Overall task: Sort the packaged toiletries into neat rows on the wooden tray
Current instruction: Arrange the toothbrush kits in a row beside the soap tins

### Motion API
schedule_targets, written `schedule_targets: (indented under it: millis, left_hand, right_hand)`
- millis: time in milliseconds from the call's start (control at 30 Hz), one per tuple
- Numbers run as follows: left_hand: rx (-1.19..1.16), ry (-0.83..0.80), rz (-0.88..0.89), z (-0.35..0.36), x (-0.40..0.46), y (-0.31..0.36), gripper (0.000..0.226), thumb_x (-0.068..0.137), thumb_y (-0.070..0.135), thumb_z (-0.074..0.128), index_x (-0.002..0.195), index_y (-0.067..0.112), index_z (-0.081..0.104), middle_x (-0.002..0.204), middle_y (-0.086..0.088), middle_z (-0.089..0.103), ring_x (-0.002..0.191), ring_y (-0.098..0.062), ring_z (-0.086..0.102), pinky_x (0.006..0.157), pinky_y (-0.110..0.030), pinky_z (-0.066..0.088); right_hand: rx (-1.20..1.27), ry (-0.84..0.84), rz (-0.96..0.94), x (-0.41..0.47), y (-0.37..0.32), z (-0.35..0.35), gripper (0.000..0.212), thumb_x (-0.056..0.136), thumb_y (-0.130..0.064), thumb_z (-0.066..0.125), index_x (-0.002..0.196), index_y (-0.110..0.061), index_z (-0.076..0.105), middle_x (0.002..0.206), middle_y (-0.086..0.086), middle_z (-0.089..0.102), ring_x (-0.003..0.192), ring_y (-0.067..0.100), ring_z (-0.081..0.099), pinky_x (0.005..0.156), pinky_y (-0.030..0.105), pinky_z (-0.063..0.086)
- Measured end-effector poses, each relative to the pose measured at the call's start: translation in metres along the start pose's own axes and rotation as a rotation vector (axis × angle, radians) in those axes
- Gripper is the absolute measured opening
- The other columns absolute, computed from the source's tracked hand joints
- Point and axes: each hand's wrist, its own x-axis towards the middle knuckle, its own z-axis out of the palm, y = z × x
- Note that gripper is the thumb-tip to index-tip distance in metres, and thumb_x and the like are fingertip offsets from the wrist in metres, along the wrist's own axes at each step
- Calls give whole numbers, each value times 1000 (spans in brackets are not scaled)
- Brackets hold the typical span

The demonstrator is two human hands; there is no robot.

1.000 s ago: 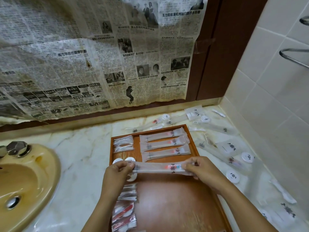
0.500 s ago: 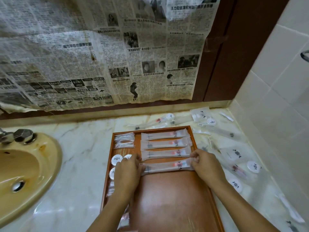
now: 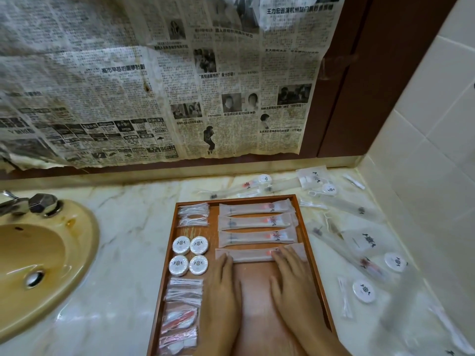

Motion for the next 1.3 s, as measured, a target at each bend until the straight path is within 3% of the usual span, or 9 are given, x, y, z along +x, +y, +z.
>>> schedule_targets:
  millis: [67, 133, 300, 433, 633, 833, 1167, 1300]
  left_hand:
    - [26, -6, -12, 7, -4, 6, 51, 89, 27, 41, 131, 3, 58, 139, -12, 56, 127, -24, 52, 104, -39, 43]
    - [-14, -3, -46, 10, -3, 10, 55, 92, 27, 35, 137, 0, 51, 144, -15, 51, 134, -21, 38, 111, -32, 25]
    - [-7, 18, -42, 20, -7, 11, 56, 104, 30, 17, 144, 0, 40, 151, -17, 42, 140, -22, 30, 119, -27, 6]
    - [-23, 66, -39, 28, -9, 7, 52, 94, 15, 33, 144, 1, 38, 150, -17, 43, 142, -22, 30, 120, -30, 9]
    - [-15, 42, -40, 34, -7, 4, 55, 91, 12, 31, 145, 1, 41, 152, -16, 40, 144, -21, 25, 120, -30, 6]
    - [-26, 43, -22, 38, -10, 2, 58, 92, 12, 29, 150, 7, 32, 157, -11, 32, 147, -19, 22, 118, -34, 11]
    - [-9, 51, -11, 38, -9, 2, 64, 90, 10, 28, 154, 11, 24, 160, -8, 27, 151, -16, 12, 122, -32, 4]
    - [5, 39, -2, 38, -11, 2, 65, 91, 11, 28, 155, 13, 19, 162, -6, 21, 152, -16, 9, 121, -34, 6]
  right_hand:
    - [-14, -12, 2, -6, 4, 8, 55, 87, -28, 45, 141, -19, 50, 150, -1, 44, 143, 14, 31, 113, 27, 21]
    - [-34, -12, -7, -9, 6, 12, 58, 89, -32, 40, 145, -18, 46, 153, -2, 39, 145, 14, 26, 115, 33, 21]
    - [-83, -8, 13, -11, 3, 13, 58, 87, -32, 40, 141, -14, 50, 149, 2, 46, 142, 17, 32, 113, 38, 24]
    - [-135, -27, 41, -11, 2, 15, 59, 87, -35, 38, 142, -14, 50, 150, 5, 44, 143, 20, 32, 114, 38, 22]
    - [-154, -23, 48, -11, 1, 15, 60, 87, -35, 39, 141, -12, 51, 148, 7, 46, 141, 22, 32, 114, 37, 22]
    - [-152, -36, 70, -12, 2, 15, 61, 87, -36, 38, 143, -12, 49, 151, 8, 43, 143, 22, 30, 119, 31, 11]
    - [-141, -17, 55, -10, 1, 16, 64, 88, -35, 37, 147, -10, 41, 155, 10, 36, 147, 22, 24, 120, 35, 15]
    - [-163, -17, 48, -11, 1, 16, 65, 88, -34, 36, 149, -10, 37, 157, 11, 31, 148, 22, 21, 122, 33, 6]
